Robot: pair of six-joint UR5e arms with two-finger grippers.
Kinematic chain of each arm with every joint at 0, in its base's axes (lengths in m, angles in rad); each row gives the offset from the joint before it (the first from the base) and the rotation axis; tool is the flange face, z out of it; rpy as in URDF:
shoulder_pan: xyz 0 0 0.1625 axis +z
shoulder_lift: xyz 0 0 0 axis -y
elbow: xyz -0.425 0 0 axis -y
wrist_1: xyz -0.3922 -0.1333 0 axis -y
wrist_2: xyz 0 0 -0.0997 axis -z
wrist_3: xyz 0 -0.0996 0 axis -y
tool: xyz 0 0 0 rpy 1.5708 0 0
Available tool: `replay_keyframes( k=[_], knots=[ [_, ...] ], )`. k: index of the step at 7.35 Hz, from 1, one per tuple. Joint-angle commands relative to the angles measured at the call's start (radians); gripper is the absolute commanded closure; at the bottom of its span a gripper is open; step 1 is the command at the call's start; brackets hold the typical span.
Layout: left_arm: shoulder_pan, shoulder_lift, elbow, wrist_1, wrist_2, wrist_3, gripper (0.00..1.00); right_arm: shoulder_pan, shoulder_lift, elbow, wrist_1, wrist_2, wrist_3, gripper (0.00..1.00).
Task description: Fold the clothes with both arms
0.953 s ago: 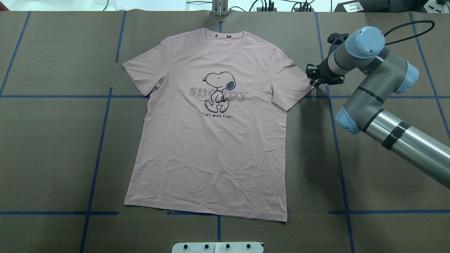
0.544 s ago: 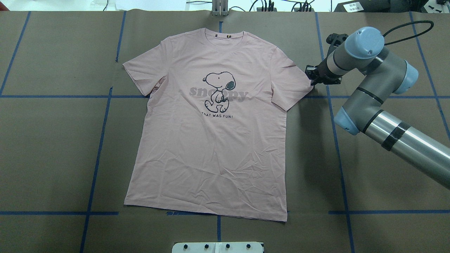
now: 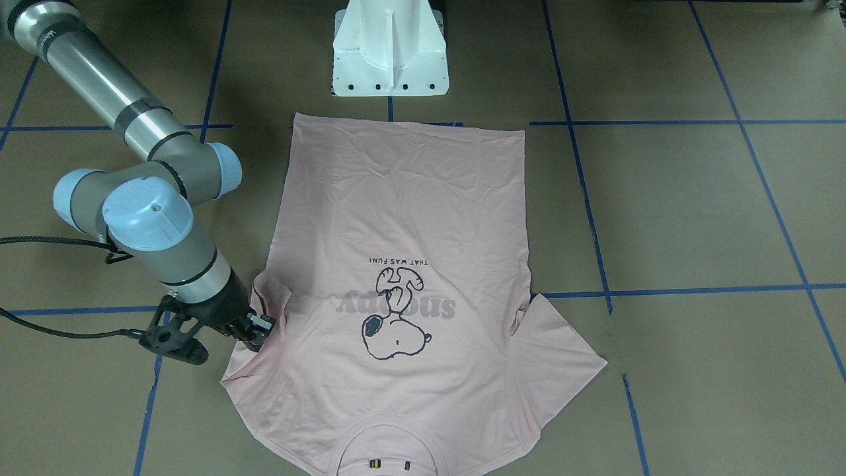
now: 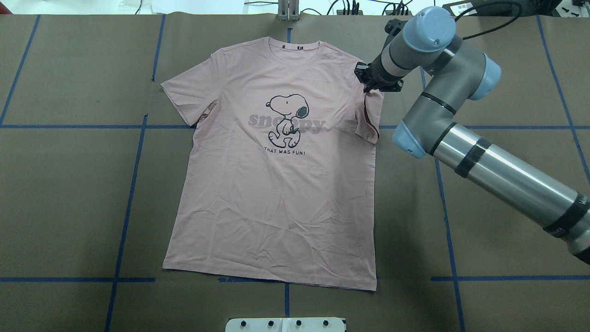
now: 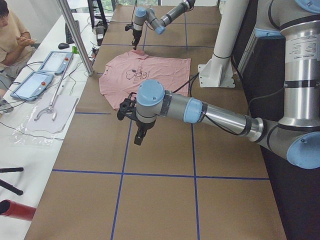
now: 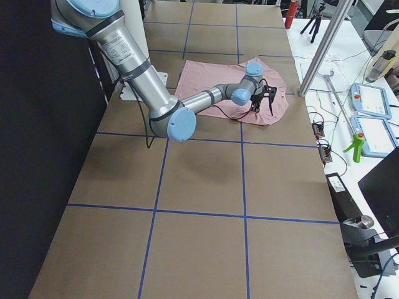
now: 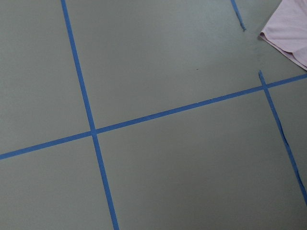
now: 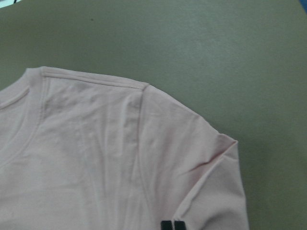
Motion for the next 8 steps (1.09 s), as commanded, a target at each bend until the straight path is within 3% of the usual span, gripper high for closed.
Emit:
replay_keyframes(
  k=[1,2,3,6,8],
  knots=[
    [0.001,-0.002,-0.013,0.0,-0.007,0.0,0.0,-0.046,0.128,-0.141,-0.001,-0.073,0.013,1.0],
    [0.002,-0.002,-0.011,-0.002,-0.022,-0.005,0.0,-0.049,0.15,-0.173,0.0,-0.075,0.012,0.16],
    [0.002,-0.002,-0.008,-0.004,-0.024,-0.029,0.0,-0.054,0.15,-0.174,0.0,-0.097,0.007,0.0],
    [0.004,-0.012,-0.005,-0.026,-0.097,-0.045,0.0,-0.057,0.12,-0.108,0.002,-0.09,-0.017,0.0],
    [0.106,-0.085,0.062,-0.087,-0.09,-0.142,0.0,-0.039,0.112,-0.025,-0.007,-0.055,-0.05,0.0]
  ],
)
